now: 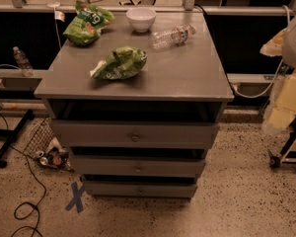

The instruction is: Open bottom drawer

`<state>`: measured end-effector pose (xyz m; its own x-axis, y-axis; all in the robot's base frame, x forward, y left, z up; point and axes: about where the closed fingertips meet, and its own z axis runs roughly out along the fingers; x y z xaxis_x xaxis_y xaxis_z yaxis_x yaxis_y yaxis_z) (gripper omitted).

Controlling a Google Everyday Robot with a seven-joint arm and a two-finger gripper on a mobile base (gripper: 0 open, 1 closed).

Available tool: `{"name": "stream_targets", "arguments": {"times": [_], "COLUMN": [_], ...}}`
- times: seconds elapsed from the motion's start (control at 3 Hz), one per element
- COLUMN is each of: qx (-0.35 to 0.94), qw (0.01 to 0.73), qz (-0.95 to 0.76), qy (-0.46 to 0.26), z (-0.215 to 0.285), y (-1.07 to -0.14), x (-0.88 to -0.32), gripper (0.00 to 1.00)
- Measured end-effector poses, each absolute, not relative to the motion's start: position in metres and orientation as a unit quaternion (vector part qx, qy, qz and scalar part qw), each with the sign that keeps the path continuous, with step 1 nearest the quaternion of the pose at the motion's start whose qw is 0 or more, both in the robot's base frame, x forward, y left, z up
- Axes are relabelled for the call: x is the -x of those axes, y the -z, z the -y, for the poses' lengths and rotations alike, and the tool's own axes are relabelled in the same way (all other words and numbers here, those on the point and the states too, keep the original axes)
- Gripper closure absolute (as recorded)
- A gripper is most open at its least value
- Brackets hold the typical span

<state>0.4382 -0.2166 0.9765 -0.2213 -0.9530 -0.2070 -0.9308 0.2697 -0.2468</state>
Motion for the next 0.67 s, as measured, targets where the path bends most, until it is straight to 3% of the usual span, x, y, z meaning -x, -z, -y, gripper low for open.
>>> {"name": "stream_targets", "arguments": {"times": [0.67], "qx": [0.609], "qw": [0.158], "qz": [-0.776], "qy": [0.046], "z": [0.2135], "y": [-0.9716], "x": [-0.4343], "gripper": [0.00]}}
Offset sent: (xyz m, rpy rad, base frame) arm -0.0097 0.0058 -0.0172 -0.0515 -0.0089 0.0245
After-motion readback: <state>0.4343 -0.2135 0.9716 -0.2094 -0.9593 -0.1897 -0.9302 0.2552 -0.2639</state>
